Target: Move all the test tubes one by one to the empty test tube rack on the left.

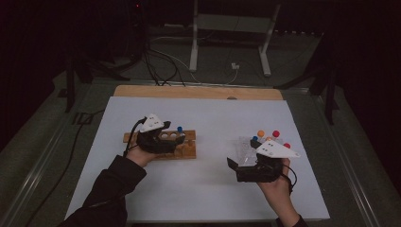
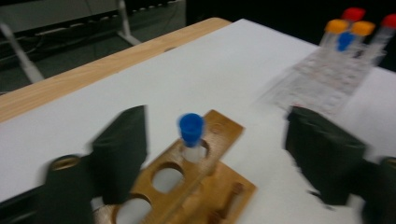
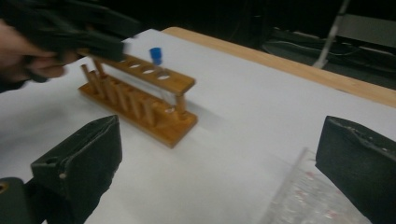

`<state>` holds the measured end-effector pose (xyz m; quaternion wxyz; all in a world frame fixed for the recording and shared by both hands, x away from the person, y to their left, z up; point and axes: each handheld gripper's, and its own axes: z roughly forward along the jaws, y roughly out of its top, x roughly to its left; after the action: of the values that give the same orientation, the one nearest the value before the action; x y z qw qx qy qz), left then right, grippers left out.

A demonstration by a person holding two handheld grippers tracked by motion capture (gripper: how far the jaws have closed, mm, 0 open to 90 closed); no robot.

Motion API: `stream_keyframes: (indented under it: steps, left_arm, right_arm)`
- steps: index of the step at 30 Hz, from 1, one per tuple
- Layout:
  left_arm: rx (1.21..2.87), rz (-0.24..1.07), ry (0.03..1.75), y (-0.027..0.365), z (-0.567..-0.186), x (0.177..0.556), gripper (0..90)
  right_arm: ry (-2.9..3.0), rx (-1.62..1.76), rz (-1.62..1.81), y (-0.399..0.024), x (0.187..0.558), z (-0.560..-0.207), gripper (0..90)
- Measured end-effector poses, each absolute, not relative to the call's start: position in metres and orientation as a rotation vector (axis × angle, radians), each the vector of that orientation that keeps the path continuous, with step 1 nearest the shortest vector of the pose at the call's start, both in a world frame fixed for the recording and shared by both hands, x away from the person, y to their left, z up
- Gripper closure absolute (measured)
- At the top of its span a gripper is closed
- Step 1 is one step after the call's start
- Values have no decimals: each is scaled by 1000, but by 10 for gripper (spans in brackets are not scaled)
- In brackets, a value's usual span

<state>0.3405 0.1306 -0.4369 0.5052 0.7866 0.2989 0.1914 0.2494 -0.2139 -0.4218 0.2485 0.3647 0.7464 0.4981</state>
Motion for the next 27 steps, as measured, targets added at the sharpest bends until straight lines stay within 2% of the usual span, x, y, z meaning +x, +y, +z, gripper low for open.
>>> stream_keyframes:
  steps: [6,15,25,27]
  left_arm:
    - [1898,427,663,144,-426,315,15]
    - [1894,412,631,165,-433,271,13]
    - [1884,425,641,183,-452,232,13]
    - [1878,424,648,187,-455,228,13]
  right_arm:
    - [1962,1056,1305,-224,253,-420,2]
    - [1952,1147,1231,-230,260,-429,16]
    - [1909,1314,1101,-236,271,-444,187]
    - [1911,1338,1078,-237,274,-446,246]
